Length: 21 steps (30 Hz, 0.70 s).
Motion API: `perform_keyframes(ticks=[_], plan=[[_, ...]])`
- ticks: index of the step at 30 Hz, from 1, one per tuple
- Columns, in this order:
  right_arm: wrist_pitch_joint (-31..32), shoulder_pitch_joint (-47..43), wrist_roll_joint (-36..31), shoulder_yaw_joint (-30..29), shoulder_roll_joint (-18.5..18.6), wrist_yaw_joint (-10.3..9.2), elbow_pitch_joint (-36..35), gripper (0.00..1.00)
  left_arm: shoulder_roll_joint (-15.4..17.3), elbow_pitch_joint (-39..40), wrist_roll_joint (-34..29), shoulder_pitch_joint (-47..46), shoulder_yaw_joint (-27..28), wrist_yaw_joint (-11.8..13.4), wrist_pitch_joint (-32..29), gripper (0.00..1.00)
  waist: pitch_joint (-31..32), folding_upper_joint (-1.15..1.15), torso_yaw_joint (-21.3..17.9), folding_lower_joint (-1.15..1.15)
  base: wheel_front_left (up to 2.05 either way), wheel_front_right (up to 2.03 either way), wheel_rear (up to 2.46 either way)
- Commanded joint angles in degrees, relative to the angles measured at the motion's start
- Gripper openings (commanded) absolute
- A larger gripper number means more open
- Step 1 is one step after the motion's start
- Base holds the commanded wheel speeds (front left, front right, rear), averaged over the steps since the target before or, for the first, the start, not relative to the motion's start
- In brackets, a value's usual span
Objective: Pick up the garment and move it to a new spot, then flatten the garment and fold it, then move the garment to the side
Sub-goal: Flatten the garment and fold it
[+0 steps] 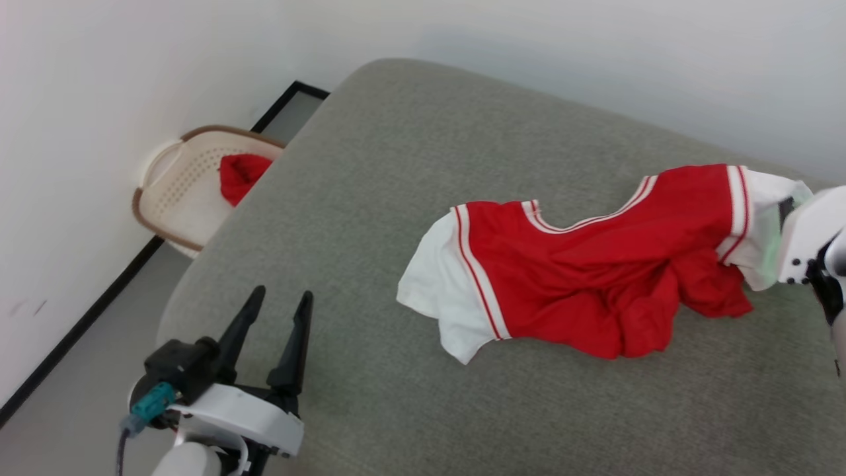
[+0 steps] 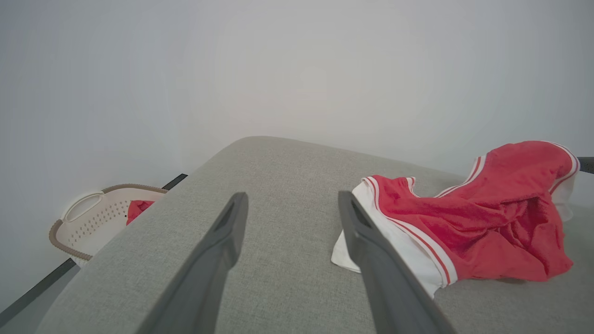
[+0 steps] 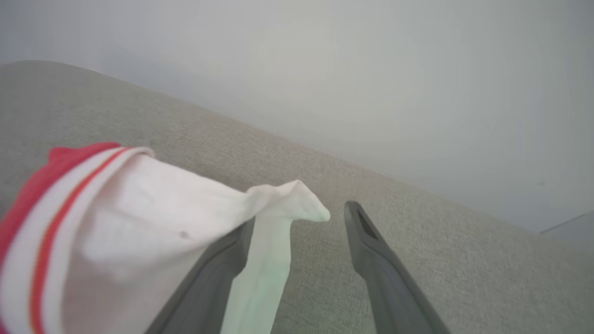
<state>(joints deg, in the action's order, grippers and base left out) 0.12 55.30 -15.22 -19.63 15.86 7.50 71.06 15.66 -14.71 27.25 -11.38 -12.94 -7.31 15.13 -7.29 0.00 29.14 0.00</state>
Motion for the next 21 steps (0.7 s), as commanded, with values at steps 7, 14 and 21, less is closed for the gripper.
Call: perform_keyframes(ticks=[7,14,21], plan=[[-2.8,1.3,1.8,2.5,-1.7,-0.02,1.3,1.0,1.7,0.3,0.7,1.0,0.2,-0.2,0.0,1.0,3.1,0.0,-4.1,0.0,0.0,0.0,0.0],[-5.6,-0.2,5.3,5.7,-3.4,-0.02,2.3,1.0,3.9,0.7,1.3,1.9,-0.1,-0.2,0.0,1.0,5.7,0.0,-8.2,0.0,0.0,0.0,0.0],[-10.8,-3.4,10.8,10.5,-5.9,-0.03,2.5,1.0,6.1,1.7,2.6,2.4,-0.4,-0.2,-1.0,1.0,8.5,0.0,-12.9,0.0,0.0,0.0,0.0]])
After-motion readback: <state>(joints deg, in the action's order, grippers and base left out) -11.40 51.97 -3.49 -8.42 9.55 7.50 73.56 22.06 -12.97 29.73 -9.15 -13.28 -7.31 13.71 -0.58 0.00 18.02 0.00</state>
